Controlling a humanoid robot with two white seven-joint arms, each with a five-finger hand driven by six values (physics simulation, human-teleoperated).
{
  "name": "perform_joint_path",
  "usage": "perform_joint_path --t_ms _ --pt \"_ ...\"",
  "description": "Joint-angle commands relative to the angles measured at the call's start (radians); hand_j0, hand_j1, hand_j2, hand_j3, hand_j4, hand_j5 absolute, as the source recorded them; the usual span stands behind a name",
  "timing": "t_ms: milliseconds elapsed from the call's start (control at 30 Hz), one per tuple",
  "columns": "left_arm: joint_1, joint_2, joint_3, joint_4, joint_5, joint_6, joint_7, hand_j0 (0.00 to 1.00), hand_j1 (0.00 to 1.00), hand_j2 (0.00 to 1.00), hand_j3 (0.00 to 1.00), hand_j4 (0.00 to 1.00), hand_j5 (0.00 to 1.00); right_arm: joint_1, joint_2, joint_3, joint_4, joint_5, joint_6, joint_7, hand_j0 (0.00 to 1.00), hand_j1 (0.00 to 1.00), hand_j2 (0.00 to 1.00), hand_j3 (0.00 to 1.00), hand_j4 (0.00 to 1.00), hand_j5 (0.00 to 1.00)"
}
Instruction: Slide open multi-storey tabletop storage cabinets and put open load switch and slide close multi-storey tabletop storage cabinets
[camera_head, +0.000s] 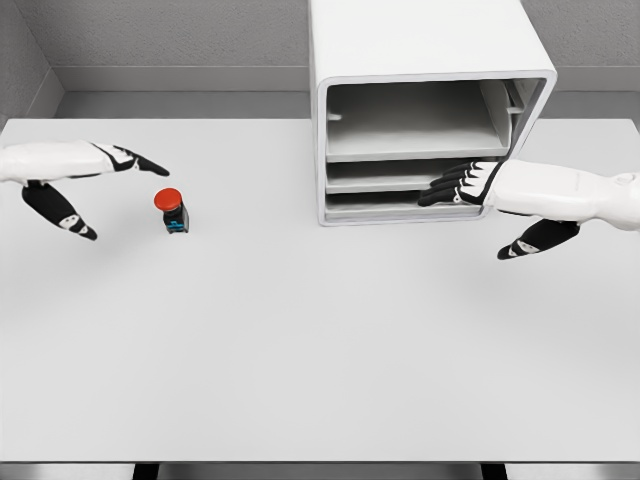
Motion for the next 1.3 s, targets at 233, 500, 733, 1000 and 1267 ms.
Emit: perform_joint_path --t_ms 233,500,733,1000,1267 --pt "-0.003 -0.061 0.009 -0.015 -0.009 0.002 -0.015 1.0 1.0 1.0 1.0 1.0 1.0 -0.009 0.06 -0.015 0.001 -0.01 0.001 -0.029 1.0 1.0 1.0 1.0 1.0 1.0" --pt "-0.025 -0.15 0.008 0.065 -0.076 0.002 -0.044 1.0 1.0 1.0 1.0 1.0 1.0 -0.014 0.074 -0.069 0.018 -0.006 0.001 0.139 1.0 1.0 1.0 1.0 1.0 1.0" --pt "-0.022 -0.21 0.006 0.152 -0.133 0.002 -0.044 1.0 1.0 1.0 1.0 1.0 1.0 -0.066 0.109 -0.06 0.017 -0.009 0.001 0.207 1.0 1.0 1.0 1.0 1.0 1.0" --pt "-0.014 -0.261 -0.002 0.22 -0.171 0.002 -0.043 1.0 1.0 1.0 1.0 1.0 1.0 -0.109 0.124 -0.064 0.02 -0.013 0.001 0.294 1.0 1.0 1.0 1.0 1.0 1.0" --pt "-0.011 -0.296 -0.006 0.261 -0.207 0.002 -0.043 1.0 1.0 1.0 1.0 1.0 1.0 -0.121 0.213 -0.066 0.141 -0.015 0.001 0.303 1.0 1.0 1.0 1.0 1.0 1.0"
